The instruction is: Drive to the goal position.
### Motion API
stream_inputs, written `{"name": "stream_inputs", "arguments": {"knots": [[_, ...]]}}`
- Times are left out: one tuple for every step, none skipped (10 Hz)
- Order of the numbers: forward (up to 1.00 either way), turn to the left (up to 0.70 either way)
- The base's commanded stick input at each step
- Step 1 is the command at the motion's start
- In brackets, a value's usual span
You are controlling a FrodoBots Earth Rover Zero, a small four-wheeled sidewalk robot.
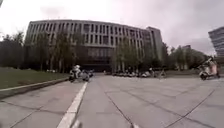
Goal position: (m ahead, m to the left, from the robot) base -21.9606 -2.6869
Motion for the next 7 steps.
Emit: {"name": "stream_inputs", "arguments": {"knots": [[0.7,-0.35],[0.7,-0.35],[0.7,-0.35],[0.7,-0.35],[0.7,-0.35],[0.7,-0.35],[0.7,-0.35]]}}
